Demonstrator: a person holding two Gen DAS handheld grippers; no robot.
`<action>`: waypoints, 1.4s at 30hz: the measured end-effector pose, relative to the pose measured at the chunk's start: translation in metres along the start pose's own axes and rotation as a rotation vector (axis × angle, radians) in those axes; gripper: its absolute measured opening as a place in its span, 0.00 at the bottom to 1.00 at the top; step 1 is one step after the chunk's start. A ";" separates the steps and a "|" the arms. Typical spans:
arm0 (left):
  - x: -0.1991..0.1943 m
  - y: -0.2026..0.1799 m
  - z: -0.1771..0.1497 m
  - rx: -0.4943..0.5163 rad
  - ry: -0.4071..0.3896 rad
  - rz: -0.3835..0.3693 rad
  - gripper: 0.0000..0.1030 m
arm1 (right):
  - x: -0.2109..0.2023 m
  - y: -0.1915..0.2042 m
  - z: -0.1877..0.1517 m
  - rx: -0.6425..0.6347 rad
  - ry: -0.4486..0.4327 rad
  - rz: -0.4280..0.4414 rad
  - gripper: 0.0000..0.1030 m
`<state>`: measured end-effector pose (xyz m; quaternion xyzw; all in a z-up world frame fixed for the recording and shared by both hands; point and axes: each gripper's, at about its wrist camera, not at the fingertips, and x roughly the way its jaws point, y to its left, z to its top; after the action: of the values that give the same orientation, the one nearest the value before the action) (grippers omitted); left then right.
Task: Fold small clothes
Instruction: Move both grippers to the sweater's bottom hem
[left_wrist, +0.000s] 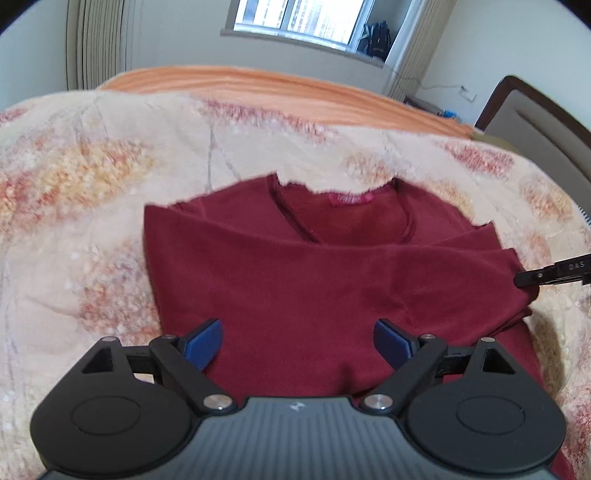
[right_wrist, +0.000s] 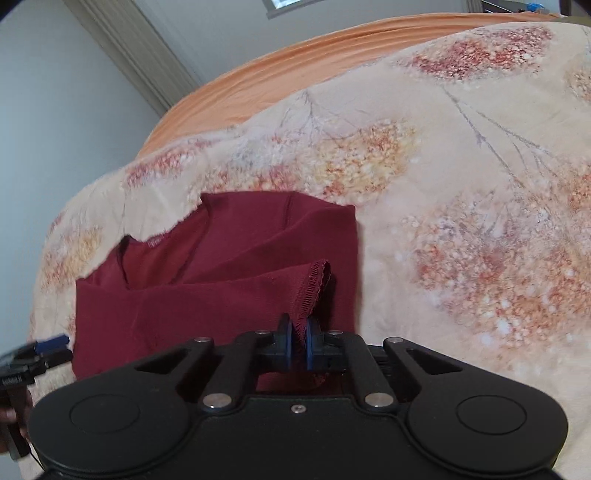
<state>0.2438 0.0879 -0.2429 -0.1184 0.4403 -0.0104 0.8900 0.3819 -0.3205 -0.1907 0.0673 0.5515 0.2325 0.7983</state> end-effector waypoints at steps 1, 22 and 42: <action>0.007 0.001 -0.003 0.004 0.024 0.010 0.89 | 0.002 0.001 -0.002 -0.015 0.018 -0.039 0.19; -0.049 0.049 -0.075 -0.075 0.087 0.129 0.90 | -0.028 0.003 -0.022 0.042 -0.161 -0.077 0.48; -0.112 0.009 -0.192 -0.141 0.264 -0.046 0.90 | -0.076 -0.030 -0.163 0.155 0.111 0.077 0.69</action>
<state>0.0236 0.0720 -0.2698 -0.1884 0.5503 -0.0152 0.8133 0.2206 -0.4054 -0.1992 0.1372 0.6081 0.2231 0.7494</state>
